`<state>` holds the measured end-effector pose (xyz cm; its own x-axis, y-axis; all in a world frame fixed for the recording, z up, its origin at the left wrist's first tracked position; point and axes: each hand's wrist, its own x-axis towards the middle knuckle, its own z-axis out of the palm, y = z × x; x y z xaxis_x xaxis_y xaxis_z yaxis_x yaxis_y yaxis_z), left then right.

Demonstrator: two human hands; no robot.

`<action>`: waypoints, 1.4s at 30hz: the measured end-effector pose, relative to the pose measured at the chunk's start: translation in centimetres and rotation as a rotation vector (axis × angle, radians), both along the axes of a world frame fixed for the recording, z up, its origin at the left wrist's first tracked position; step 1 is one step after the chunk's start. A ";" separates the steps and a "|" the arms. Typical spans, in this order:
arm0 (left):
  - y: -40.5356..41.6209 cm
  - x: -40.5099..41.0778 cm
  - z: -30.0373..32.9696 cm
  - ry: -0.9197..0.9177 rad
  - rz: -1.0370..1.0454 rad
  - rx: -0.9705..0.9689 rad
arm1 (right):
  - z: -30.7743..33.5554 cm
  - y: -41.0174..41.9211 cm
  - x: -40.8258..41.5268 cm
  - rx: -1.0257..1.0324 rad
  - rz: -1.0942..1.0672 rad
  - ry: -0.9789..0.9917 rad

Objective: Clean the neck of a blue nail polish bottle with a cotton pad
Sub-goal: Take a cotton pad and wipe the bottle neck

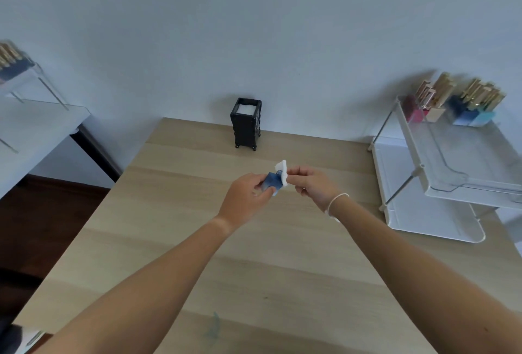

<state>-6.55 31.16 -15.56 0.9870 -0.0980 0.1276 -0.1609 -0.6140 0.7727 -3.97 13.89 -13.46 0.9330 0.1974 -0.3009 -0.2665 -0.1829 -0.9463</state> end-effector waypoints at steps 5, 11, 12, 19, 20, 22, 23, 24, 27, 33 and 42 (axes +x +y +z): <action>-0.7 -0.6 0.5 -0.018 -0.037 0.038 | 0.1 -0.7 -0.7 -0.027 0.018 -0.090; -1.5 -0.9 0.9 -0.042 -0.071 0.083 | 0.2 -1.0 -1.1 -0.081 -0.019 -0.160; -1.6 -1.0 0.9 -0.049 -0.077 0.087 | 0.2 -1.1 -1.2 -0.078 -0.025 -0.164; -2.0 -1.1 0.8 -0.080 -0.121 0.140 | 0.5 -1.1 -1.7 -0.163 -0.047 -0.201; -2.0 -1.1 0.7 -0.085 -0.126 0.144 | 0.5 -1.0 -1.7 -0.201 -0.034 -0.212; -1.9 -1.1 0.7 -0.090 -0.140 0.141 | 0.7 -1.0 -1.7 -0.300 0.008 -0.248; -1.9 -1.1 0.6 -0.088 -0.147 0.135 | 0.8 -0.9 -1.7 -0.343 0.026 -0.269; -1.8 -1.1 0.6 -0.083 -0.155 0.129 | 0.8 -0.8 -1.7 -0.377 0.038 -0.288; -1.7 -1.0 0.6 -0.065 -0.178 0.112 | 0.7 -0.6 -1.8 -0.427 0.037 -0.336; -1.2 -0.4 1.4 0.030 -0.266 0.065 | 0.5 -0.9 -2.3 -0.431 0.047 -0.380; -0.9 0.0 2.6 0.089 -0.352 0.132 | 1.0 -1.6 -2.9 -0.389 0.058 -0.399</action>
<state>-6.51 30.28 -12.93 0.8968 -0.4425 0.0070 -0.3155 -0.6281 0.7113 -6.87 12.25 -12.43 0.9804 0.1969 0.0120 0.1192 -0.5428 -0.8314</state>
